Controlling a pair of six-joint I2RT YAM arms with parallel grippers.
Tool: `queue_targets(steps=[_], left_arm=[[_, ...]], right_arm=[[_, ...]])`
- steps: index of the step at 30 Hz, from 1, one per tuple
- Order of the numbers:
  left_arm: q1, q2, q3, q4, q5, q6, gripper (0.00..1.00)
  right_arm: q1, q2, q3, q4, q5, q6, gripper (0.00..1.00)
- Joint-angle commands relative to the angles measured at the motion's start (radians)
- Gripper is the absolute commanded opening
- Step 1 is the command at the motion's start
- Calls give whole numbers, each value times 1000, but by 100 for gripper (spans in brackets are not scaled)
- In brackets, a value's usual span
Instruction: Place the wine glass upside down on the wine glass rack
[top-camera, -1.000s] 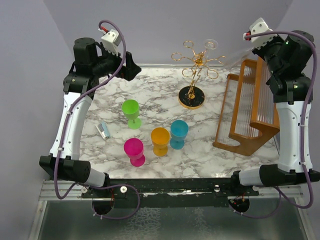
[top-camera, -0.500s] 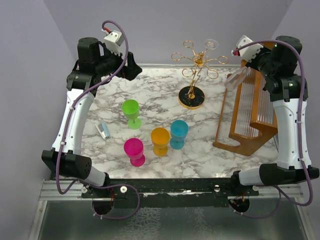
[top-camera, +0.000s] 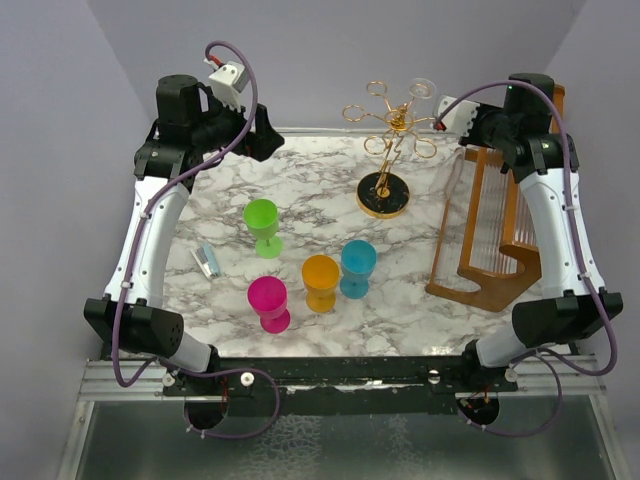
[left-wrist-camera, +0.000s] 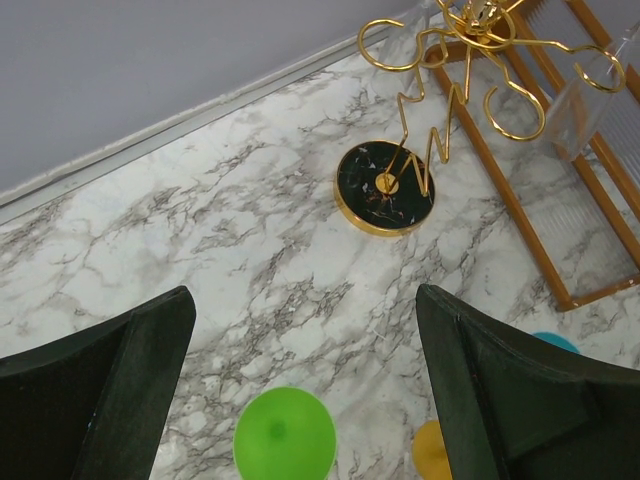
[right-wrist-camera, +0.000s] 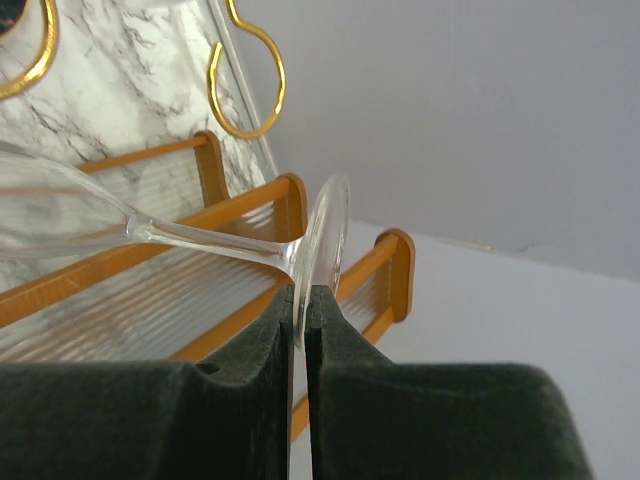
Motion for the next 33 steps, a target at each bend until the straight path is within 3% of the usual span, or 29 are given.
queue_targets(steps=[1, 14, 21, 33], left_arm=[[6, -3, 34, -8, -21, 22, 94], [11, 1, 38, -12, -25, 25, 94], [16, 6, 46, -15, -31, 24, 94], [17, 26, 63, -20, -29, 24, 93]], right_arm=[[11, 20, 22, 45, -134, -49, 1], [40, 109, 111, 57, -299, -99, 1], [90, 159, 139, 97, -239, -107, 1], [139, 212, 99, 241, 7, -117, 1]])
